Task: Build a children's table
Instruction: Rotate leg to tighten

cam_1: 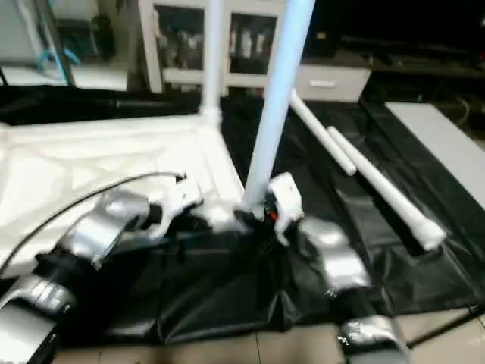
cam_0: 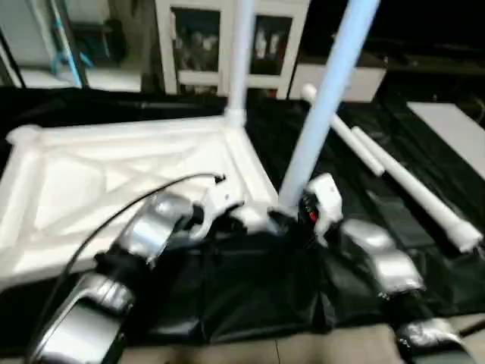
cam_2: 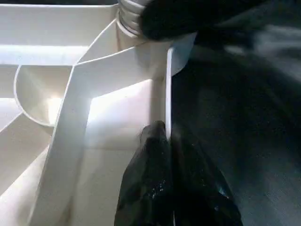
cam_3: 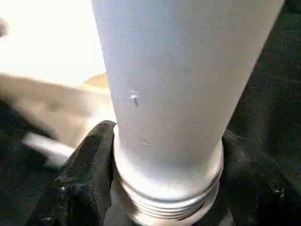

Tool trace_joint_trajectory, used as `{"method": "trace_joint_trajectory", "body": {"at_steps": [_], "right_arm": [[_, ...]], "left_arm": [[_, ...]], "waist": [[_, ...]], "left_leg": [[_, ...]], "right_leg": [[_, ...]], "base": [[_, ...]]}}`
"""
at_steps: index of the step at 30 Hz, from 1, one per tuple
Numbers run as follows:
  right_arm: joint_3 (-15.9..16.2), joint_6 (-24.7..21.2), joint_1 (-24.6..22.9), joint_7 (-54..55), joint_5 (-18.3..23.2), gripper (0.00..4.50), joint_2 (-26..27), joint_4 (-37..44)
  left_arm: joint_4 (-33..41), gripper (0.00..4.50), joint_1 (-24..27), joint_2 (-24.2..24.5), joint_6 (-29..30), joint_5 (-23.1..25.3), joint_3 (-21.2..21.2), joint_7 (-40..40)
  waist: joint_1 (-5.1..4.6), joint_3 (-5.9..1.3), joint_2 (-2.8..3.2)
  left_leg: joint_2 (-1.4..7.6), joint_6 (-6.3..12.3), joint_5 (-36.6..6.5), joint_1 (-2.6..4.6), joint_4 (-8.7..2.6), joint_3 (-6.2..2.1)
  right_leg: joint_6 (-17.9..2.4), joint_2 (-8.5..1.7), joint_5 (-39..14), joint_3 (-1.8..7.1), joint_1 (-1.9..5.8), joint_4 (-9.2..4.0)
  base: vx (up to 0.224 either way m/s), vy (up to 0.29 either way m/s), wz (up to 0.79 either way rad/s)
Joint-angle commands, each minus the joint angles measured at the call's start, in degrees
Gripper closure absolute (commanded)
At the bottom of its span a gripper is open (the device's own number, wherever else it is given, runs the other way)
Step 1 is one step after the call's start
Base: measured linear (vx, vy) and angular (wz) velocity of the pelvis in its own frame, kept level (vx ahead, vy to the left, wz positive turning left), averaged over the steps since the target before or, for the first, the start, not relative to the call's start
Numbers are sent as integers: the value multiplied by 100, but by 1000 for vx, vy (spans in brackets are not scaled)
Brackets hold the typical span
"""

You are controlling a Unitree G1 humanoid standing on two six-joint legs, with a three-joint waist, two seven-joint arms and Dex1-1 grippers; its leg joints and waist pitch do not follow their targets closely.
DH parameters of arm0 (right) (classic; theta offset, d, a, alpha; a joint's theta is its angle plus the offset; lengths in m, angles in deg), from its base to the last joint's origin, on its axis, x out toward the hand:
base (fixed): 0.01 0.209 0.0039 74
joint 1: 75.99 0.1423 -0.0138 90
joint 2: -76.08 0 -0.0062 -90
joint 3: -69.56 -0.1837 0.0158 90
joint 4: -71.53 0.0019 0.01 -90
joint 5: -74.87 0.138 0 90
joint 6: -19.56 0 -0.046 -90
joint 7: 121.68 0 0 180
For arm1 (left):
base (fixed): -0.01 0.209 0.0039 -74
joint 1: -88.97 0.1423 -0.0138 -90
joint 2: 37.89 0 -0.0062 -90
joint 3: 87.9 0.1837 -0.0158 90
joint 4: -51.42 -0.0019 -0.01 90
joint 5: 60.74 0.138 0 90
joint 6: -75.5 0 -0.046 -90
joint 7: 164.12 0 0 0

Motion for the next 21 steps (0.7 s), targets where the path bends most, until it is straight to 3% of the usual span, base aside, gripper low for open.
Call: {"method": "trace_joint_trajectory", "body": {"at_steps": [1, 2, 3, 5, 6, 7, 10, 12, 13, 16, 17, 20, 21], "right_arm": [[20, -78, 319, 718, -47, 177, 436, -480], [3, -77, 407, 950, -94, 177, 541, -613], [-11, -74, 490, 1183, -153, 177, 638, -739], [-60, -80, 601, 1686, -239, 177, 783, -931], [-119, -68, 671, 2089, -285, 177, 889, -1068], [-351, 32, 772, 3015, -368, 178, 1046, -1279], [-459, 194, 819, 3585, -488, 178, 1076, -1341], [-440, 292, 853, 3742, -599, 178, 1067, -1349], [-473, 370, 907, 3841, -634, 178, 1077, -1425], [-629, 682, 1031, 3793, -516, 178, 1112, -1559], [-684, 847, 1119, 3445, -383, 178, 1121, -1592], [-648, 1033, 1192, 3160, -366, 178, 1069, -1585], [-642, 1122, 1172, 3137, -370, 122, 1037, -1542]], "left_arm": [[-388, 450, -122, -287, -33, -9, -45, 479], [-481, 450, -172, -314, -63, 15, -72, 603], [-571, 450, -218, -335, -99, 47, -96, 727], [-694, 450, -284, -369, -133, 70, -161, 910], [-783, 450, -325, -386, -173, 97, -198, 1043], [-996, 450, -415, -422, -255, 144, -284, 1302], [-1149, 450, -475, -450, -322, 157, -351, 1500], [-1241, 450, -508, -464, -374, 162, -386, 1601], [-1322, 450, -538, -475, -417, 162, -393, 1627], [-1420, 450, -557, -488, -489, 159, -399, 1623], [-1449, 450, -563, -496, -537, 149, -405, 1571], [-1491, 450, -571, -485, -611, 158, -379, 1465], [-1500, 450, -558, -473, -643, 171, -358, 1435]], "waist": [[20, -273, 62], [0, -273, 22], [-12, -268, 60], [-17, -273, 58], [-21, -279, 84], [-22, -281, 127], [-10, -302, 85], [4, -305, 104], [12, -312, 95], [34, -301, 102], [40, -294, 77], [42, -283, 106], [36, -290, 130]], "left_leg": [[66, -235, -2008, -1, -452, -51], [70, -230, -1975, -11, -448, -41], [74, -228, -1943, -2, -450, -38], [78, -205, -1848, -9, -450, -22], [78, -248, -1773, -7, -459, -23], [75, -308, -1684, 14, -455, -11], [67, -294, -1586, 18, -440, 15], [58, -232, -1488, 53, -419, 49], [54, -164, -1377, 18, -417, 49], [50, -82, -1333, 6, -420, 63], [51, -56, -1443, 1, -425, 65], [66, -50, -1541, 0, -439, 50], [66, -71, -1482, -2, -434, 49]], "right_leg": [[-706, -283, -2620, 168, 188, -500], [-719, -280, -2560, 173, 181, -495], [-746, -279, -2431, 180, 172, -489], [-801, -268, -2146, 195, 175, -457], [-831, -265, -1989, 197, 180, -437], [-844, -259, -1794, 211, 161, -417], [-900, -234, -1358, 210, 191, -377], [-973, -224, -1099, 218, 175, -359], [-1000, -221, -920, 218, 221, -329], [-972, -239, -974, 222, 229, -341], [-927, -250, -1204, 221, 231, -364], [-868, -251, -1432, 220, 223, -396], [-900, -243, -1310, 223, 233, -379]], "base": [[0, 0, 0], [0, 0, 0], [0, 0, 0], [0, 0, 0], [0, 0, 0], [0, 0, 0], [0, 0, 0], [0, 0, 0], [0, 0, 0], [0, 0, 0], [0, 0, 0], [0, 0, 0], [0, 0, 0]]}}
